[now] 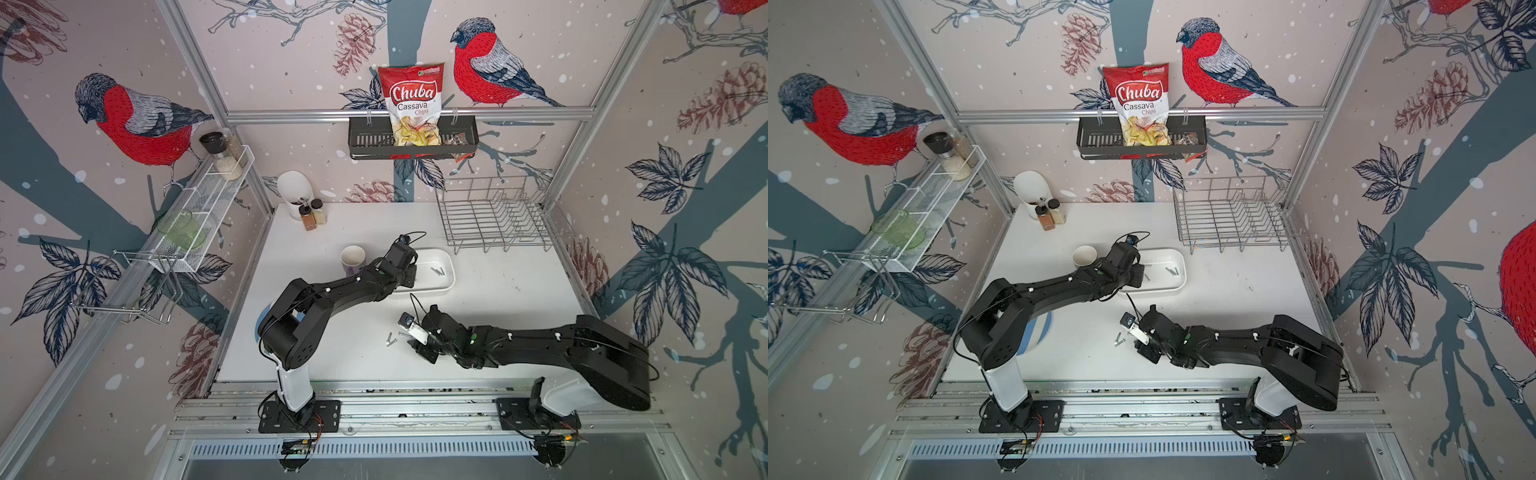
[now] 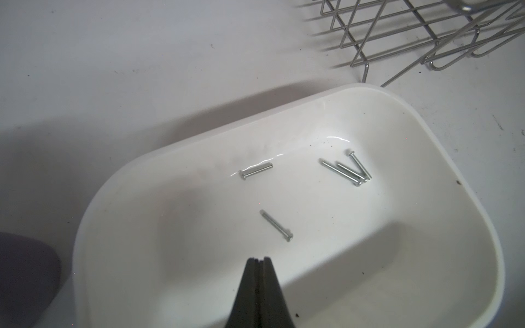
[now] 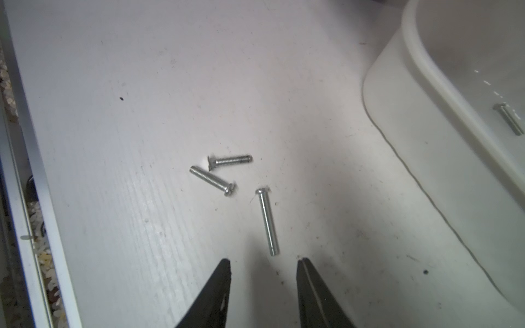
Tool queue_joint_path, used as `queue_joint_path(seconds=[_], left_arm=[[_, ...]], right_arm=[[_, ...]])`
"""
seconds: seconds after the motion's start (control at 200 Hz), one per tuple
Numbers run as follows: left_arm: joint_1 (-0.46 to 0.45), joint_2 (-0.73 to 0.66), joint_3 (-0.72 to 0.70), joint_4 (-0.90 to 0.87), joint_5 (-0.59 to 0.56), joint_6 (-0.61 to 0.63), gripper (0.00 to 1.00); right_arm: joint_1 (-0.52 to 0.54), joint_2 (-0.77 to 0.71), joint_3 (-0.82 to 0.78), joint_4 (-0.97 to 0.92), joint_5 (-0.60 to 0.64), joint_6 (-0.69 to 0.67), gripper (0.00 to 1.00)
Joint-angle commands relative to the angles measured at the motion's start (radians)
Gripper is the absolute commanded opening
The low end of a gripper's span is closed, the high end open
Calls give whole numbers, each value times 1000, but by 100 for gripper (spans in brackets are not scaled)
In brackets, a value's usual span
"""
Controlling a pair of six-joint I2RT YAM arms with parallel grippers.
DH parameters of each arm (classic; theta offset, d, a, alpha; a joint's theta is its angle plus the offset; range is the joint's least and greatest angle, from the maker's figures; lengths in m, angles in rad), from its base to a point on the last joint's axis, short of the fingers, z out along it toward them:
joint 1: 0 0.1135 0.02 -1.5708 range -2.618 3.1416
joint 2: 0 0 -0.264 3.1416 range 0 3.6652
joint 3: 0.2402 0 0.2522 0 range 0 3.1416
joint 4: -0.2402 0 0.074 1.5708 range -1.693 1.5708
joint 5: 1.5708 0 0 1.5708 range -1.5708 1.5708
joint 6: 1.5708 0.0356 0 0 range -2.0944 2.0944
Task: Put the screws on the desktop into the storage box
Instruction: Place the screw in the storage box, then pick up the screw from the center of the board.
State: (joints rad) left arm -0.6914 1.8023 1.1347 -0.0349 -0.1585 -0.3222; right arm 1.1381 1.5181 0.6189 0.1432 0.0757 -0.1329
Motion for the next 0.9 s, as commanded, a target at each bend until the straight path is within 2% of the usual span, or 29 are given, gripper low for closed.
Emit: queue_joint_path(seconds=[0.0, 0.075, 0.195, 0.275, 0.37, 0.61, 0.65, 0.675, 0.7, 0.895], left_arm=[[12, -56, -40, 14, -4, -1, 0], [28, -109, -84, 29, -1, -11, 0], [55, -192, -154, 54, 18, -33, 1], [64, -233, -195, 59, 19, -34, 1], [77, -276, -233, 59, 19, -35, 2], [97, -378, -322, 96, 59, -68, 2], [97, -397, -336, 103, 68, -78, 2], [98, -411, -350, 108, 69, -84, 2], [98, -427, -366, 116, 70, -91, 2], [98, -584, -500, 146, 48, -124, 2]], right_arm=[[0, 47, 25, -11, 25, -42, 48], [-1, 83, 39, 5, 28, -57, 53], [-16, 152, 91, -24, 24, -62, 53], [-26, 179, 115, -57, 5, -52, 47], [-45, 186, 118, -80, -32, -29, 33], [-60, 193, 131, -137, -52, 6, 32], [-58, 201, 139, -142, -57, 5, 24], [-58, 206, 146, -150, -66, 2, 10], [-57, 210, 151, -158, -75, 0, 0], [-46, 187, 148, -159, -50, 9, 0]])
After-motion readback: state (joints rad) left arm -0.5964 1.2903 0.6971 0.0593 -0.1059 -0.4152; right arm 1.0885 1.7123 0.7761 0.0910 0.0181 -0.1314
